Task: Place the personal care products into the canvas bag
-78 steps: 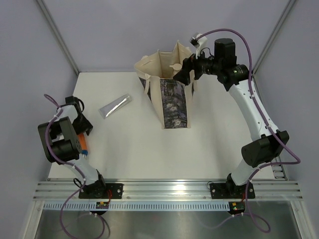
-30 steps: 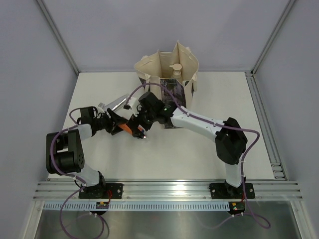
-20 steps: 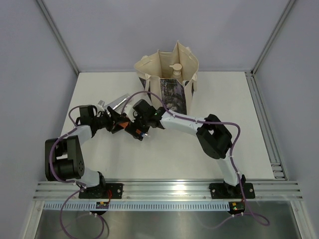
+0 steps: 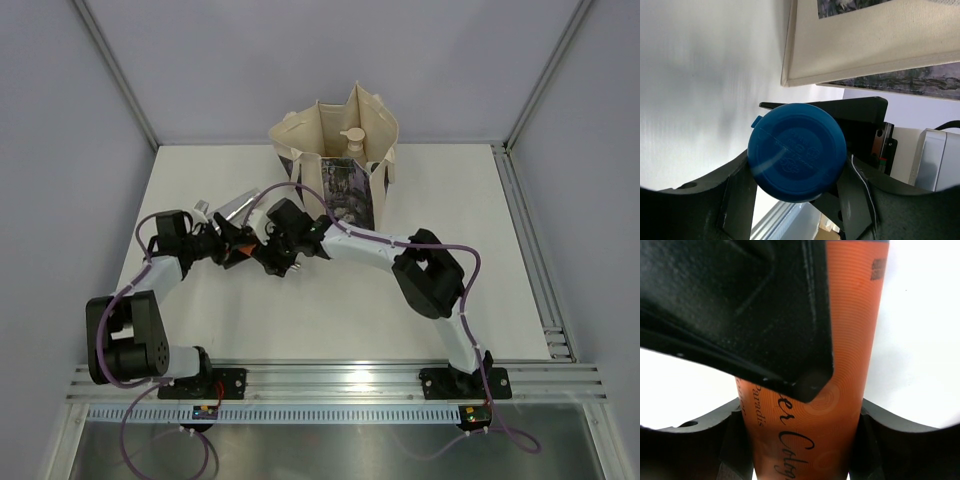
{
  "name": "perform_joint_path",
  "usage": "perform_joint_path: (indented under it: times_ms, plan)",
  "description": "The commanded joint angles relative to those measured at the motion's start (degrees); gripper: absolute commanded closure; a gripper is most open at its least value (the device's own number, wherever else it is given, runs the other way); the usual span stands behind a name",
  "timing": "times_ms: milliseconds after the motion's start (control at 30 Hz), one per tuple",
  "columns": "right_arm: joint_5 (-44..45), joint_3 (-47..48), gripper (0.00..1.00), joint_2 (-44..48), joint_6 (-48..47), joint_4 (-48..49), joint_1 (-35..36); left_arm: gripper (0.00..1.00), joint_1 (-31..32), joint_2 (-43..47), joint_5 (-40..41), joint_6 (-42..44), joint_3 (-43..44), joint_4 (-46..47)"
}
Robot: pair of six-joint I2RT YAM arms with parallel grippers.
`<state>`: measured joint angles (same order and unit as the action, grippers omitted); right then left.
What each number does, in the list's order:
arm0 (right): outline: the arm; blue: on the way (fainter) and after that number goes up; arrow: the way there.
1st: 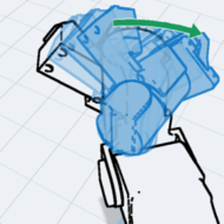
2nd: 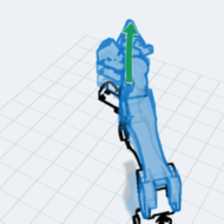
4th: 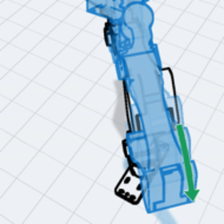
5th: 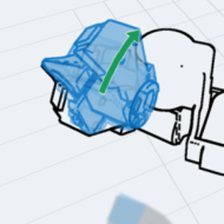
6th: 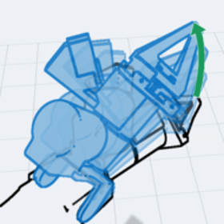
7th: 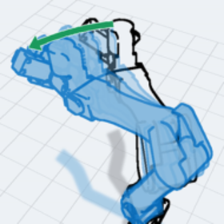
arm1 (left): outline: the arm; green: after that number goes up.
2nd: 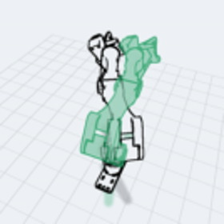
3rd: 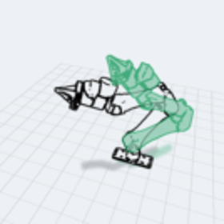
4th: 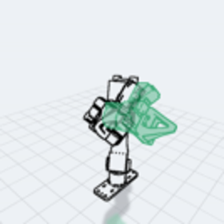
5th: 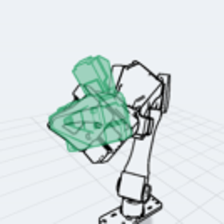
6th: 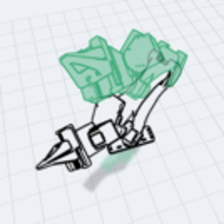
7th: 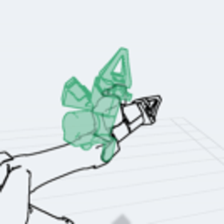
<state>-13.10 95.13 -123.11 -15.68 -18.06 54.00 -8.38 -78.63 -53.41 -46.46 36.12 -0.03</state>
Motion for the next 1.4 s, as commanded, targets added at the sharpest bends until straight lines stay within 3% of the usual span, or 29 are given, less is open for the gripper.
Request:
perform_joint_path:
  times_ms: [0,33,133,167,367,567,733,867,1000,1200,1367]
  plan:
    - [-7.9,0.7,0.97,6.3,-0.4,1.4,-0.8,0.43,0.0,4.0,-2.4,1.7,4.9,-2.8]
    - [-9.7,0.4,1.0,7.1,-0.3,0.6,-1.2,0.38,0.0,5.0,-1.4,2.9,5.8,-6.1]
    - [-14.1,0.0,1.0,9.0,-0.5,-1.0,-2.3,0.03,-0.1,6.2,3.6,8.3,10.2,-13.6]
    - [-15.0,0.0,1.0,9.5,-0.8,-1.4,-2.8,0.01,-0.1,7.0,4.7,9.2,11.9,-14.7]
    - [-22.7,0.2,1.0,12.8,-1.7,-5.4,-4.2,0.01,-1.2,9.8,14.5,13.3,15.4,-20.8]
    - [-26.1,3.7,1.0,18.3,0.1,-9.5,-5.1,0.01,-1.9,11.1,30.7,18.8,20.3,-27.9]
    - [-26.6,14.8,1.0,21.0,4.3,-13.3,-8.2,0.01,-2.5,13.3,36.9,21.3,23.0,-29.8]
    - [-23.9,27.5,1.0,18.4,12.0,-14.3,-13.6,0.01,-3.0,15.8,39.1,22.1,22.3,-28.9]
    - [-15.8,39.8,1.0,14.2,17.5,-12.0,-19.2,0.01,-4.1,17.5,40.2,21.7,20.6,-28.3]
    - [-4.8,42.8,1.0,9.7,13.2,-5.6,-23.8,0.01,-5.9,20.9,43.9,21.8,18.6,-29.1]
    - [-3.7,43.4,1.0,5.4,11.5,-5.0,-27.8,0.01,-6.8,23.0,44.5,25.1,18.5,-28.5]
